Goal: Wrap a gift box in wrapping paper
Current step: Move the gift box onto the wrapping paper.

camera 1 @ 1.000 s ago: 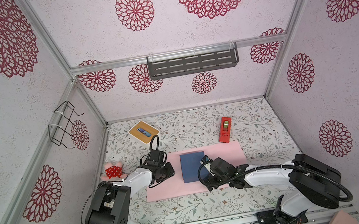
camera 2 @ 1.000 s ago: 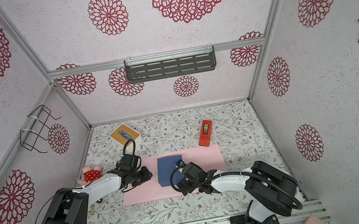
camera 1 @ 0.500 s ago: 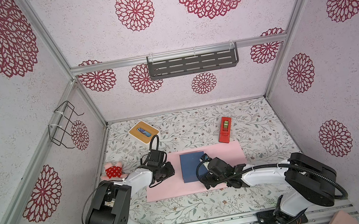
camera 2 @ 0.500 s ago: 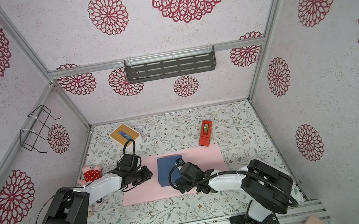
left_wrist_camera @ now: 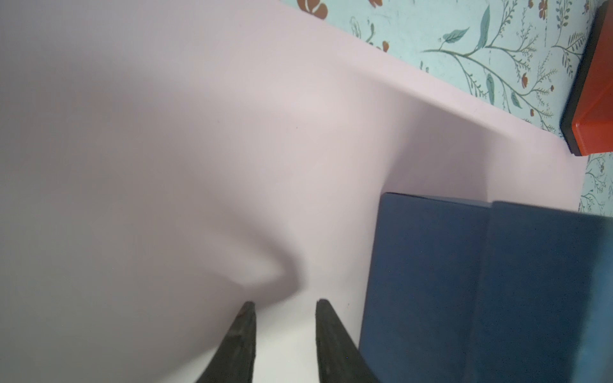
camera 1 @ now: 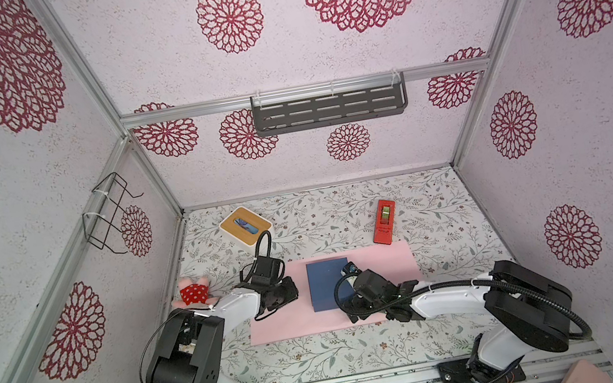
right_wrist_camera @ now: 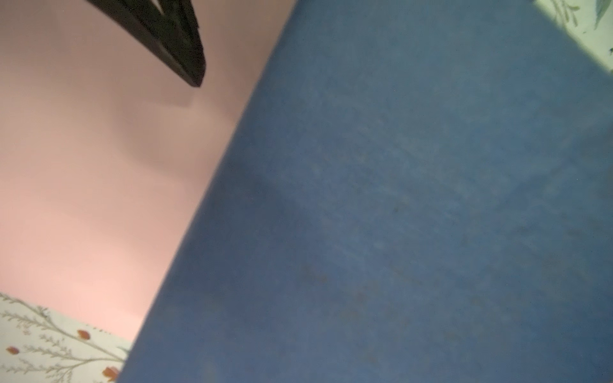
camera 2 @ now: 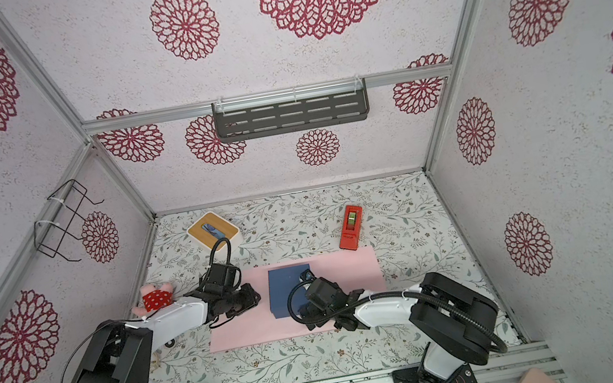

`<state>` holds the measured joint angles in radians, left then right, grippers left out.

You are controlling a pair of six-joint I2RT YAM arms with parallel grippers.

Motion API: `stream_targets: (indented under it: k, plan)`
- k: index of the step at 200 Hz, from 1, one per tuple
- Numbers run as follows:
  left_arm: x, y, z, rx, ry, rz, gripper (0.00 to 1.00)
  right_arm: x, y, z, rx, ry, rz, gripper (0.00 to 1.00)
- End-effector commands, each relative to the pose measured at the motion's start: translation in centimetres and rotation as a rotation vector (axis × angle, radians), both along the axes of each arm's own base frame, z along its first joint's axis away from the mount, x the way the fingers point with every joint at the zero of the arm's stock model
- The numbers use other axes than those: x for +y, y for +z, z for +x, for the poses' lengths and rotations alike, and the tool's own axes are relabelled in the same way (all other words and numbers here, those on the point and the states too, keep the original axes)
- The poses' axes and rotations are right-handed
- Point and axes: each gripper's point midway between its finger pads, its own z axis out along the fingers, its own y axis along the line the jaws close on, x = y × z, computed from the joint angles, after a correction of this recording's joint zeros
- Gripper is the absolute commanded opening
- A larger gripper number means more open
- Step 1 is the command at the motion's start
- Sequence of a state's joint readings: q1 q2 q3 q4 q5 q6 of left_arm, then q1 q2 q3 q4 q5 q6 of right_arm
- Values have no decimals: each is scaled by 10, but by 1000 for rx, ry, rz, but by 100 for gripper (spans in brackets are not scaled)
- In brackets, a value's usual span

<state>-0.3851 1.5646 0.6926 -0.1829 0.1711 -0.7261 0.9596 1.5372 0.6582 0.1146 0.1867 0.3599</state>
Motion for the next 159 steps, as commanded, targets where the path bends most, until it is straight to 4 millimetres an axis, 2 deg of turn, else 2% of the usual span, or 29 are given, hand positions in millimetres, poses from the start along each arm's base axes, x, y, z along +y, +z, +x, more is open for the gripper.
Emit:
stream_targets:
  k: [1, 55, 107, 133, 159]
  plan:
    - [5, -15, -10, 46, -2, 17, 33, 7, 11, 8, -26, -31, 28, 99]
    - [4, -14, -9, 43, -1, 10, 34, 8, 10, 8, -20, -34, 28, 99]
    - [-3, 3, 3, 2, -1, -18, 40, 0, 18, -2, -4, -9, 12, 99]
    - [-6, 20, 12, -37, 7, -34, 42, -8, 31, -15, 16, 25, 36, 99]
    - [-4, 31, 12, -54, 13, -33, 38, -22, 49, -20, 29, 32, 91, 99]
